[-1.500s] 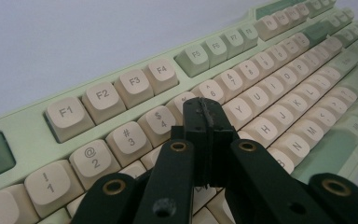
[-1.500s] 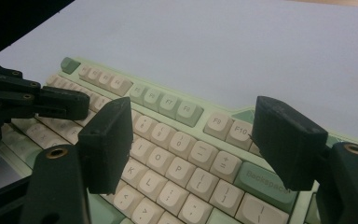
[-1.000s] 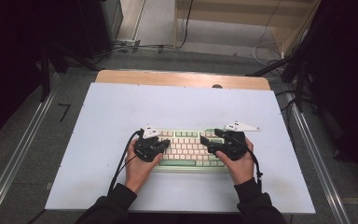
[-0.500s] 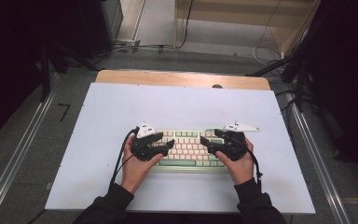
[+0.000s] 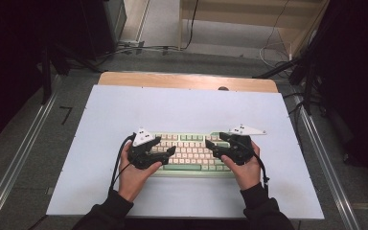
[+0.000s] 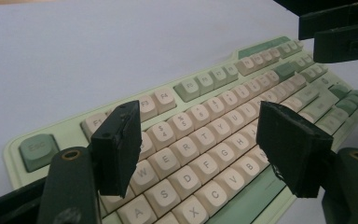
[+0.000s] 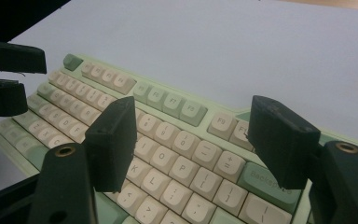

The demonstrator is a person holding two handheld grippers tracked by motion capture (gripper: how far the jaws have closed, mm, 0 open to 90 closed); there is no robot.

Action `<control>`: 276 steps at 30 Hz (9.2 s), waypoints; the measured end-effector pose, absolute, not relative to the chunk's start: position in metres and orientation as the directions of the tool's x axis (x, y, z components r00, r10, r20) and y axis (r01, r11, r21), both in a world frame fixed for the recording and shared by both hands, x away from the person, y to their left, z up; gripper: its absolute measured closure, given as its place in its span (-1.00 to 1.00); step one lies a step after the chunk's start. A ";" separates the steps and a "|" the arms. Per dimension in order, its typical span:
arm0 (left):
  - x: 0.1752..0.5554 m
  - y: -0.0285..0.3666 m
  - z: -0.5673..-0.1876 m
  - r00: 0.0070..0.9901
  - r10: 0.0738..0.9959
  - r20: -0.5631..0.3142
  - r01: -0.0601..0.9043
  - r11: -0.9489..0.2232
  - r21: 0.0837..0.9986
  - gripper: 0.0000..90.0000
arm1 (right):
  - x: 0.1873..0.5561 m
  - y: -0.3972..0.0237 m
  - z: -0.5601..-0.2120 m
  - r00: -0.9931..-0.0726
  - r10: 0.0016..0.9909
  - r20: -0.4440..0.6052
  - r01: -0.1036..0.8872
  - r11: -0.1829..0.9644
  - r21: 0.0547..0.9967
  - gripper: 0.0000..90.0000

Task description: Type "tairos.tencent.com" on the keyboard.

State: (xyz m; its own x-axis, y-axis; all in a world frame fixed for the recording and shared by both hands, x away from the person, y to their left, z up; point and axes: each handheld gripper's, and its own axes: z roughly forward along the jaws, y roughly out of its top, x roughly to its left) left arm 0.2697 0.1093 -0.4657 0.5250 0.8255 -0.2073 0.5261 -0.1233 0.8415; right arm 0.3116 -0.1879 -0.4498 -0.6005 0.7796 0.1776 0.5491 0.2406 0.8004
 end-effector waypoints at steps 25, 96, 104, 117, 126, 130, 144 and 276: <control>0.266 0.140 -0.475 0.450 0.861 -0.238 0.542 -0.052 0.839 -0.29 | 0.315 -0.172 -0.464 -0.670 0.724 0.165 0.545 0.329 0.771 0.95; 0.258 0.131 -0.474 0.521 0.823 -0.227 0.553 -0.123 0.824 0.91 | 0.315 -0.193 -0.445 -0.632 0.752 0.188 0.524 0.236 0.818 -0.14; 0.259 0.131 -0.476 0.527 0.818 -0.231 0.558 -0.128 0.820 1.00 | 0.314 -0.192 -0.445 -0.634 0.750 0.186 0.525 0.241 0.816 -0.13; 0.261 0.128 -0.481 0.512 0.833 -0.208 0.558 -0.139 0.818 1.00 | 0.314 -0.191 -0.445 -0.638 0.749 0.180 0.522 0.249 0.816 -0.11; 0.264 0.125 -0.484 0.512 0.832 -0.215 0.568 -0.140 0.811 1.00 | 0.313 -0.190 -0.445 -0.640 0.747 0.182 0.523 0.250 0.815 -0.10; 0.265 0.124 -0.485 0.514 0.832 -0.210 0.570 -0.148 0.808 1.00 | 0.313 -0.190 -0.445 -0.641 0.746 0.183 0.524 0.250 0.814 -0.10; 0.268 0.120 -0.490 0.514 0.833 -0.205 0.587 -0.168 0.792 1.00 | 0.313 -0.189 -0.446 -0.641 0.745 0.186 0.526 0.250 0.813 -0.09; 0.267 0.141 -0.485 0.397 0.894 -0.209 0.523 -0.034 0.851 -0.32 | 0.286 -0.184 -0.477 -0.693 0.701 0.169 0.536 0.344 0.771 0.45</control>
State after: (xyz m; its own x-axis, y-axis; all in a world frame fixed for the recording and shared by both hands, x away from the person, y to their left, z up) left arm 0.2674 0.1406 -0.4853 0.3970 0.8937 -0.2088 0.5234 -0.0335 0.8514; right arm 0.2860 -0.1840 -0.4771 -0.6929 0.7009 0.1693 0.5361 0.3437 0.7711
